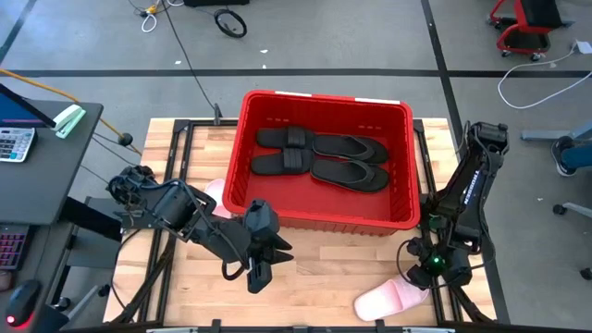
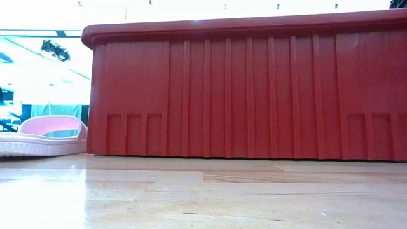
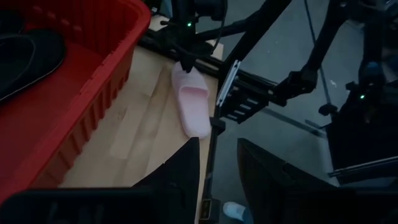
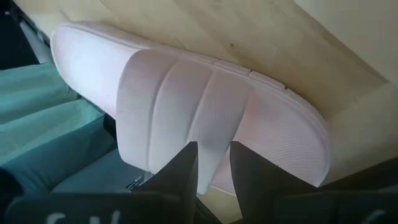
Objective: Pick and place slides into bin
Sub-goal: Put the right pink slide into the red bin
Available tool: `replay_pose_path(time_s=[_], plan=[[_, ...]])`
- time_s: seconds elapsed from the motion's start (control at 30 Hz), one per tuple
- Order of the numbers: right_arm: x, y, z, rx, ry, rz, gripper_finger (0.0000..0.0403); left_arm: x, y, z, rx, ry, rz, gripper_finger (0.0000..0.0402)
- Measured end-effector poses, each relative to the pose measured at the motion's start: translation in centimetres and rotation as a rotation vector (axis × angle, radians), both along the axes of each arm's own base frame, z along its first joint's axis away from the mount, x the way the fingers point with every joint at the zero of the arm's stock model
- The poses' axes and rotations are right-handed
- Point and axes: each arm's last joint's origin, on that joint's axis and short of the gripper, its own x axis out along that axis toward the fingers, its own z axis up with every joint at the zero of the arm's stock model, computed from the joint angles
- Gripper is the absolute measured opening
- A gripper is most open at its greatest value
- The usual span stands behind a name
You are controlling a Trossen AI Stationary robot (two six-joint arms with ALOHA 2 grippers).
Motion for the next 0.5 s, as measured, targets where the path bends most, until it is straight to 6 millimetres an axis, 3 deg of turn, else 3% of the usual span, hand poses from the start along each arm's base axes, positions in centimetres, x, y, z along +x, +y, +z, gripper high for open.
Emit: replay_pose_path(time_s=[0.5], plan=[[0.84, -0.05, 0.99, 0.032, -0.148, -0.037, 0.0100, 0.38, -0.22, 0.72, -0.046, -0.076, 0.000, 0.0111]])
